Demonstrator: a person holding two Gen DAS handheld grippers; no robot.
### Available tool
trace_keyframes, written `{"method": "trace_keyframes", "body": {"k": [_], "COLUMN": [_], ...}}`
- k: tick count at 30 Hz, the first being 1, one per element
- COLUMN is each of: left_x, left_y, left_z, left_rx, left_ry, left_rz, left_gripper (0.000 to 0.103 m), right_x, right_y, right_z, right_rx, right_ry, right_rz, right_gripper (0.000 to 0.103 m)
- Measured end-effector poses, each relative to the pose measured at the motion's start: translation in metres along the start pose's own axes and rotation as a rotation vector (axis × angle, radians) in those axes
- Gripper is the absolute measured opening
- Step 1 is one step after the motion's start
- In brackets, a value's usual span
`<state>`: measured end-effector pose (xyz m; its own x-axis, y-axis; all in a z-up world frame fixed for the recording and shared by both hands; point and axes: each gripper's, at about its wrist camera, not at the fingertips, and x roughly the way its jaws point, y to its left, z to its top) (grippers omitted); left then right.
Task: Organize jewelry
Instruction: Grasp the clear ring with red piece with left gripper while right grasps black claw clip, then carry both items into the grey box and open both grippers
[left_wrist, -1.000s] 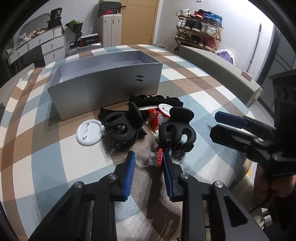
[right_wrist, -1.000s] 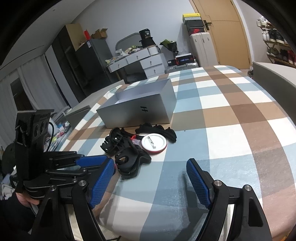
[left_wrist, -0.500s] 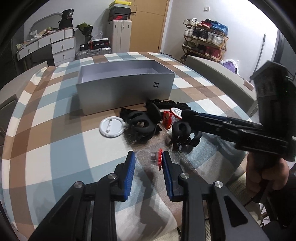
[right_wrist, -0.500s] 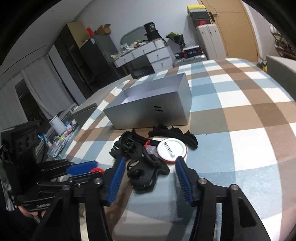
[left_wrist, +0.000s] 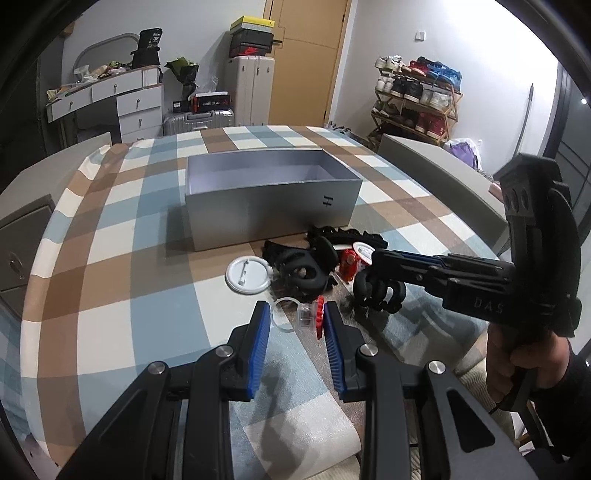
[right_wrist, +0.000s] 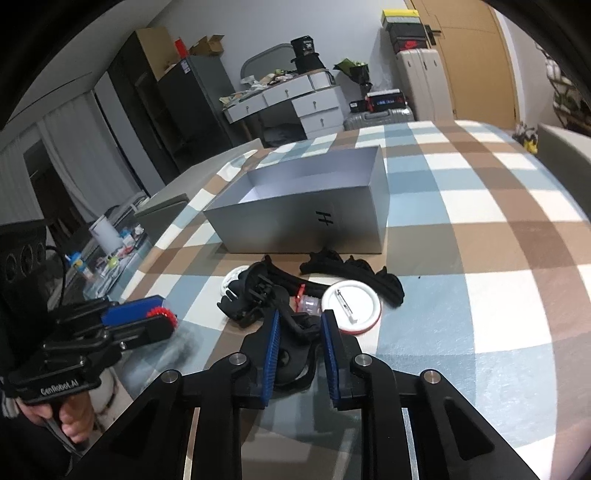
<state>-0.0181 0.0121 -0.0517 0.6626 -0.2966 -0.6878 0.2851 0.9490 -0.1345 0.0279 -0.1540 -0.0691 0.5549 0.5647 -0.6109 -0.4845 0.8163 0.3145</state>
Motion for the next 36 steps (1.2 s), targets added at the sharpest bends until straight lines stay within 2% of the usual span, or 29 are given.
{"method": "trace_keyframes", "body": {"k": [10, 11, 17, 21, 29, 36], "left_x": [-0.005, -0.006, -0.007, -0.009, -0.014, 0.001], "left_y": [0.004, 0.003, 0.001, 0.002, 0.008, 0.015], "left_z": [0.006, 0.007, 0.012, 0.015, 0.034, 0.058], "left_rx": [-0.024, -0.023, -0.012, -0.020, -0.020, -0.019], "left_ry": [-0.015, -0.019, -0.032, -0.041, -0.082, -0.096], "left_rz": [-0.011, -0.011, -0.007, -0.009, 0.007, 0.007], "left_gripper": [0.023, 0.023, 0.023, 0.023, 0.023, 0.023], "right_x": [-0.019, -0.021, -0.026, -0.023, -0.043, -0.044], "right_y": [0.010, 0.012, 0.018, 0.017, 0.017, 0.018], "right_z": [0.007, 0.008, 0.015, 0.015, 0.037, 0.064], "right_rx": [-0.019, -0.025, -0.038, -0.026, -0.036, -0.055], "right_ry": [-0.029, -0.034, -0.040, -0.031, -0.126, -0.188], "right_rz": [0.026, 0.026, 0.018, 0.041, 0.075, 0.111], "right_gripper": [0.017, 0.003, 0.004, 0.004, 0.004, 0.004]}}
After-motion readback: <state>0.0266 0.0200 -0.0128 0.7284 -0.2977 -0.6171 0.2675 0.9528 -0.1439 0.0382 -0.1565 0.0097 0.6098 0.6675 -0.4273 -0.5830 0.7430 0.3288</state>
